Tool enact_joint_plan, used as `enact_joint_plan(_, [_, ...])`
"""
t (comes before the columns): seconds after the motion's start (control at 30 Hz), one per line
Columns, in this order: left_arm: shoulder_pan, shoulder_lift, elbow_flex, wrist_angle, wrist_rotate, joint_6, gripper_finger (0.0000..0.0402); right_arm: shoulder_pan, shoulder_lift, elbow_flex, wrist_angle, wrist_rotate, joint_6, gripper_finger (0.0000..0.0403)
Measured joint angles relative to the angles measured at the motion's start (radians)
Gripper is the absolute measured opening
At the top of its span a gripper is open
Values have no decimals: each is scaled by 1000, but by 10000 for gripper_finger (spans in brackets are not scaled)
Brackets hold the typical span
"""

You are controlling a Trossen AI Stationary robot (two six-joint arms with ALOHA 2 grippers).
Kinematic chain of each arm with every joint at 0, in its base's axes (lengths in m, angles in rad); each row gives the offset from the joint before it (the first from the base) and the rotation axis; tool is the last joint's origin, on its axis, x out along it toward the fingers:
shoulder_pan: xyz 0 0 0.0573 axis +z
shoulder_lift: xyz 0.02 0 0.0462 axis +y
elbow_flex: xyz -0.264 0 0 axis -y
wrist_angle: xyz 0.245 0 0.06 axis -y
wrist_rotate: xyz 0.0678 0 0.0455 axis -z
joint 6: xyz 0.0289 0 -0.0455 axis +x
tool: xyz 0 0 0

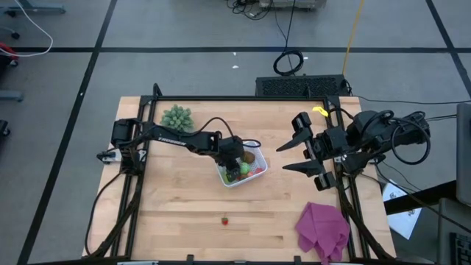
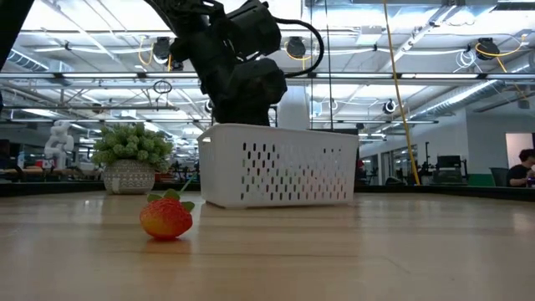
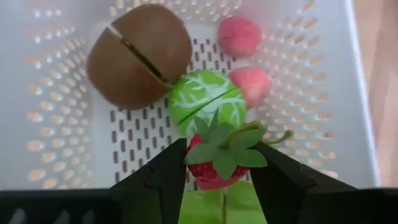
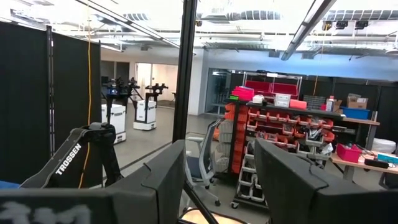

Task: Pick and placing Produce into tupperware
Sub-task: Put the top strawberry into the white bin, then put the strawberry into the white bin

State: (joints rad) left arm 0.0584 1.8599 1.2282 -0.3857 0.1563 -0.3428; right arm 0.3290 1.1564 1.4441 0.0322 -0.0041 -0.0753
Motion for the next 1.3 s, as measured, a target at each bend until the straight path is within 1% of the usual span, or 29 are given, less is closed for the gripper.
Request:
enact_joint_plan(0.27, [0, -1, 0, 30, 2, -30, 221, 0, 0, 0, 0, 0, 2, 180])
enact_joint_plan(0.43, [-10, -26, 22, 6, 1, -53, 236, 0, 0, 0, 0, 0, 3, 180])
enact_joint_plan(0.53, [-24, -45, 80, -54, -13, -41, 236, 0, 0, 0, 0, 0, 3, 180])
enact_joint_plan(0.67, [-58, -80, 193, -217, -85, -5, 237, 0, 0, 0, -4, 0, 8, 180])
enact_joint_plan(0.73, [-86, -101, 235, -342, -131, -19, 237, 0, 0, 0, -3, 0, 11, 180])
enact_joint_plan(0.83, [-164, -125, 254, -358, -163, -100, 237, 0, 0, 0, -8, 0, 16, 180])
enact_joint_plan(0.87, [-195, -131, 252, -388, -165, -133, 237, 0, 0, 0, -10, 0, 23, 180])
enact_joint_plan(0.9, [-228, -133, 250, -418, -168, -169, 237, 0, -1, 0, -16, 0, 33, 180])
enact_joint_plan(0.97, [-299, -129, 252, -427, -199, -267, 237, 0, -1, 0, -19, 0, 37, 180])
enact_joint_plan(1.03, [-371, -127, 249, -493, -257, -383, 237, 0, -1, 0, -18, 0, 37, 180])
enact_joint_plan(1.07, [-408, -126, 247, -498, -292, -446, 237, 0, -2, 0, -17, 0, 37, 180])
enact_joint_plan(1.13, [-471, -113, 245, -462, -347, -572, 237, 0, -4, 0, -15, 0, 37, 180])
enact_joint_plan(1.2, [-527, -99, 235, -480, -399, -698, 237, 0, -8, 0, -16, 0, 37, 180])
enact_joint_plan(1.3, [-577, -66, 237, -417, -478, -863, 237, 0, -14, 0, -12, 0, 56, 180])
